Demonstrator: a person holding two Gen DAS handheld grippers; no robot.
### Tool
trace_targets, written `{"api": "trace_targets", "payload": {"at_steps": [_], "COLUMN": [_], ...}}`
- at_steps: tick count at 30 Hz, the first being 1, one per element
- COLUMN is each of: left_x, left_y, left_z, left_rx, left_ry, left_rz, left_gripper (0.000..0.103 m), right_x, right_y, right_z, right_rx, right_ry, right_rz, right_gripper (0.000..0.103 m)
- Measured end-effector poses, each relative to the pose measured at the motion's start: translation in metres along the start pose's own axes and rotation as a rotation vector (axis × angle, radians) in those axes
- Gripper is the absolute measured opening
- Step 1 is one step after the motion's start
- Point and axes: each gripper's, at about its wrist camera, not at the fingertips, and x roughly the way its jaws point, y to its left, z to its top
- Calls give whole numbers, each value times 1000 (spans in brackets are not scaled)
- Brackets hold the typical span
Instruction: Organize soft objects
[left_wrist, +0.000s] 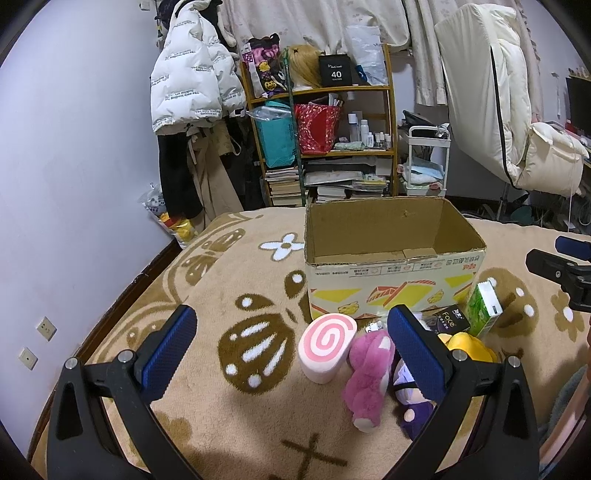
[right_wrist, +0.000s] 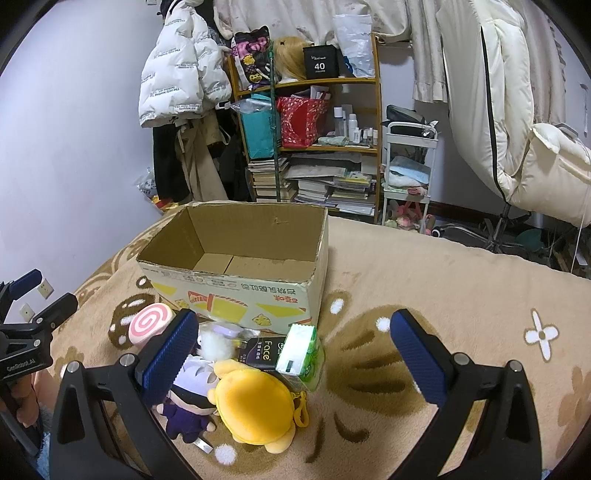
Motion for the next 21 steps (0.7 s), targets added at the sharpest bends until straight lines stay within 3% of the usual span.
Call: {"api": "trace_targets", "payload": {"at_steps": [10,21], "left_x": [7,47], "left_y": [3,12], "left_z": [2,22], "left_rx": [-13,-87], "left_ry": [34,116], "left_rz": [-3,-22], "left_gripper": [102,102], "right_x": [4,30], "right_y": [3,-9], "right_z": [-1,16], "right_rx": [-7,53], "right_ry": [7,33], "right_rz": [1,57], "right_gripper": [103,103]}}
